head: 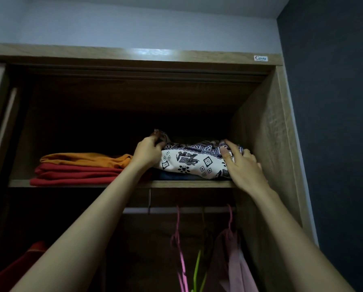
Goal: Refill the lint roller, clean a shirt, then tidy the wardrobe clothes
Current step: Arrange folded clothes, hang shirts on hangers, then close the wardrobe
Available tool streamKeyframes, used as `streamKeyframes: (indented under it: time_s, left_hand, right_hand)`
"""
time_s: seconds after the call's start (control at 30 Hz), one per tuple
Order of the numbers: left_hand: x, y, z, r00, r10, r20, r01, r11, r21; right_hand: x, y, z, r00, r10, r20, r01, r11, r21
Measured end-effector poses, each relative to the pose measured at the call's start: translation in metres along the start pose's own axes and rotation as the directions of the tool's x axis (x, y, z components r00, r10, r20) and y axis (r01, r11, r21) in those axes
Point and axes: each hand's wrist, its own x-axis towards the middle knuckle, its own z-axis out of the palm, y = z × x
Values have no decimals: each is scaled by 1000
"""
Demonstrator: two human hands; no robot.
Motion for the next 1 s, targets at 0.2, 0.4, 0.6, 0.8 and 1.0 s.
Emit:
streamKeyframes:
  time_s: [0.2,0.4,0.6,0.8,1.0]
  left_hand:
    - [-7,-4,1,991,91,96,-97,994,59]
    - [-12,-4,8,986,152,66,-161,971,176]
    - [-2,-1,14,977,136,165,-154,982,105]
    - [-4,-1,20,961,119,251,-142,987,76]
    - [-23,-8,19,958,260,120,-277,948,158]
  right_hand:
    - [-18,-7,0,998,-28,-64,26,999,-34]
    - [-30,-17,7,988,-154,-34,150,984,-101]
    - [12,-2,13,990,-29,138,57,978,-203]
    - [15,-1,14,988,11,152,25,973,-230]
    - [-19,-17,9,996,-83,-31,77,983,-164]
